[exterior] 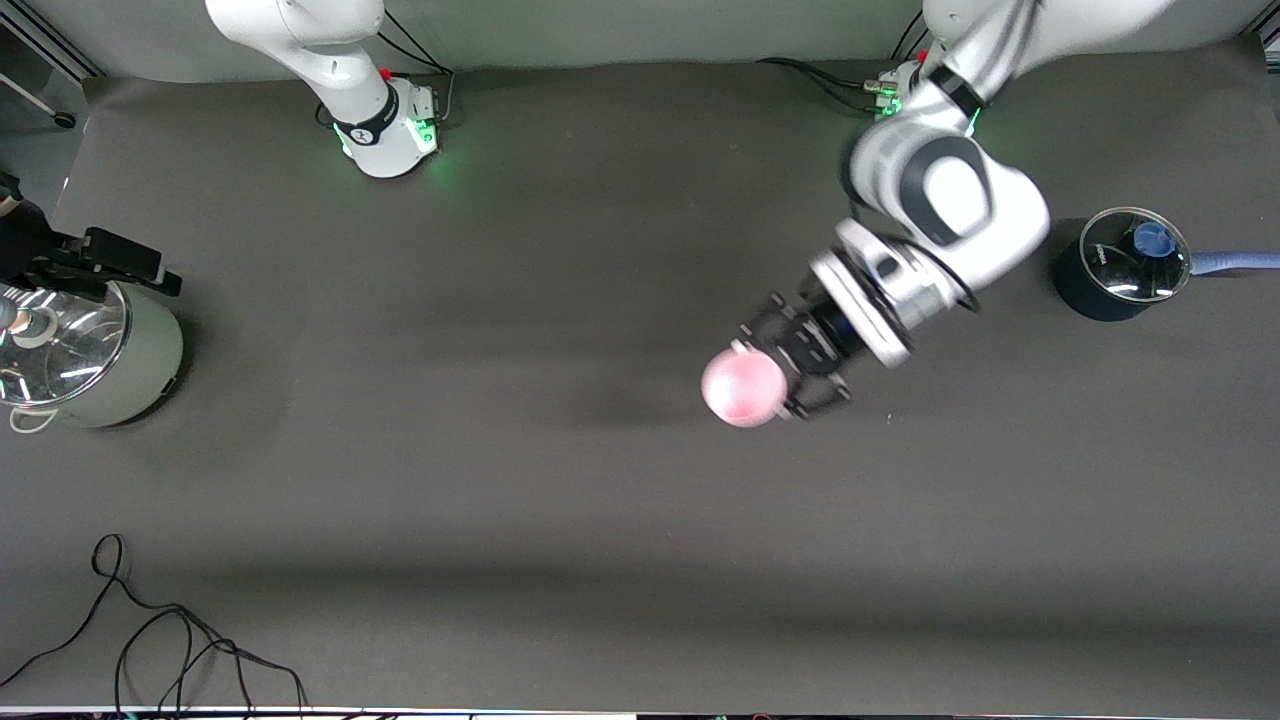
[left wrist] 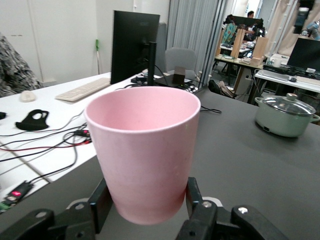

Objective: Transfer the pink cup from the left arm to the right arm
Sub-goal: 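Lift the pink cup with the left gripper toward the table middle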

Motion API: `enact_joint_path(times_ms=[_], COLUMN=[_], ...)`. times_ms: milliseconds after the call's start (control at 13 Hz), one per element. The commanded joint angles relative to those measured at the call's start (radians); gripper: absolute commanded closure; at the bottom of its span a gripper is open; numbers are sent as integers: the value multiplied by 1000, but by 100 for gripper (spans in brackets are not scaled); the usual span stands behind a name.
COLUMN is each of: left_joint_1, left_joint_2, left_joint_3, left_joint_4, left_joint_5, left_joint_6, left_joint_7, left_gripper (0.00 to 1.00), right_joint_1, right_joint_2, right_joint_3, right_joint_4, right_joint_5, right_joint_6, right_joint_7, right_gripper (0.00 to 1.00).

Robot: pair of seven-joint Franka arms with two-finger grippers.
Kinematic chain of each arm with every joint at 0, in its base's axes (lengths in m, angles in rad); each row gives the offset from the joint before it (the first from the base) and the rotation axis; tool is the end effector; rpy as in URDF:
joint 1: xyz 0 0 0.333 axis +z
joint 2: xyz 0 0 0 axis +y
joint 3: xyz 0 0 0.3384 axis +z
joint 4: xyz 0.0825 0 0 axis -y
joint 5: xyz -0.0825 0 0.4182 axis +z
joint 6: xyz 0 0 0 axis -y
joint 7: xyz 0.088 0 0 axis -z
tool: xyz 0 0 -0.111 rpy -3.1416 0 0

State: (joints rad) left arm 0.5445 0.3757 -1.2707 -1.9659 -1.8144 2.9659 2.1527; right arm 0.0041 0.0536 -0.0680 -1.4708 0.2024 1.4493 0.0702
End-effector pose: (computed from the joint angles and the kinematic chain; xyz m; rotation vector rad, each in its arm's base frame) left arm 0.5441 -0.3282 0.4214 1.9448 -0.9643 1.2424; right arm 0.5941 -0.0124 0.6535 -2.9367 0.1721 0.1113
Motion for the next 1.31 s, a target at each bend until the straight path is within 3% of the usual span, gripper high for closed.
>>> enact_joint_path(times_ms=[0, 231, 538, 923, 1231], left_joint_1=[-27, -89, -113, -123, -130], left_joint_2=[-27, -26, -27, -24, -24], left_joint_3=[-61, -61, -61, -61, -59], left_joint_4=[-7, 21, 32, 38, 50], left_joint_5=[-43, -52, -57, -59, -59], left_joint_6=[96, 153, 165, 165, 167], left_joint_7=[-7, -10, -22, -24, -36], left_gripper=[83, 82, 82, 83, 83], right_joint_1=[10, 48, 210, 375, 511], right_joint_2=[9, 20, 104, 208, 279], right_joint_3=[2, 31, 30, 31, 30], right_joint_4=[32, 64, 174, 260, 345], right_joint_5=[66, 101, 95, 98, 89], right_joint_6=[-6, -1, 8, 137, 212], right_joint_7=[184, 397, 848, 1351, 1609], right_gripper=[0, 0, 0, 1, 1])
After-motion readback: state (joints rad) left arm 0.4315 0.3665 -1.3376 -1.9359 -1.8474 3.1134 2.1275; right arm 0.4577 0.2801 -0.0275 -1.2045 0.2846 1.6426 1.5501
